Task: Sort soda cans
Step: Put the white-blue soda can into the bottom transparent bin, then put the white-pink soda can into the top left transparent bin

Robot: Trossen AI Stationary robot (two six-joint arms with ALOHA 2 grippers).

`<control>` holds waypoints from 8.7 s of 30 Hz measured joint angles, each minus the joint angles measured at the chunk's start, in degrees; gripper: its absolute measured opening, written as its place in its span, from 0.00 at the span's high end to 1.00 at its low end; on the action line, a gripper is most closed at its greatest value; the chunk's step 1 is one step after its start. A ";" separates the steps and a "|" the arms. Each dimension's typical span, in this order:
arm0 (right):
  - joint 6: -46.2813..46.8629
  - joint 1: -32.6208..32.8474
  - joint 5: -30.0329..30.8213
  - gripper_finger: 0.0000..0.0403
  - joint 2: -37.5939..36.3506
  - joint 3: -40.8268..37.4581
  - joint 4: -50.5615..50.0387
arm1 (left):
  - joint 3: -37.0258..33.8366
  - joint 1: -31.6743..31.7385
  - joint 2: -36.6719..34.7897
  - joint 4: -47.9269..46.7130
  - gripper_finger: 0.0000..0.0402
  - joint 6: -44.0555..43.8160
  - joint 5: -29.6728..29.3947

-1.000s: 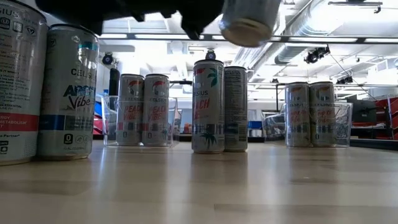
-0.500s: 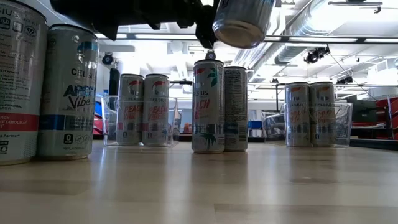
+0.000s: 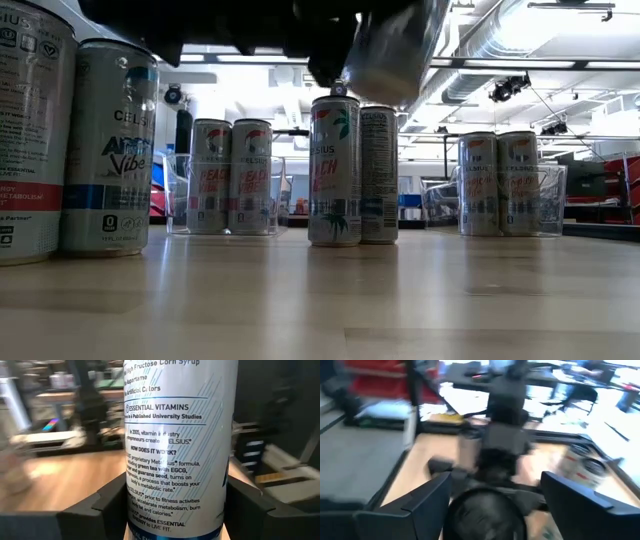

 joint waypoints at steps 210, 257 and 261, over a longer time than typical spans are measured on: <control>54.72 30.41 41.49 0.27 0.99 2.55 -54.51 | 0.11 -1.44 -14.17 -39.21 0.09 -0.93 -28.80; 30.59 20.39 36.43 0.27 1.10 -16.54 -5.18 | 0.09 4.87 -8.92 -32.01 0.10 -15.82 -24.43; 30.58 20.39 36.43 0.27 1.10 -16.54 -5.18 | 0.09 5.56 -8.02 -32.18 0.17 -18.44 -22.95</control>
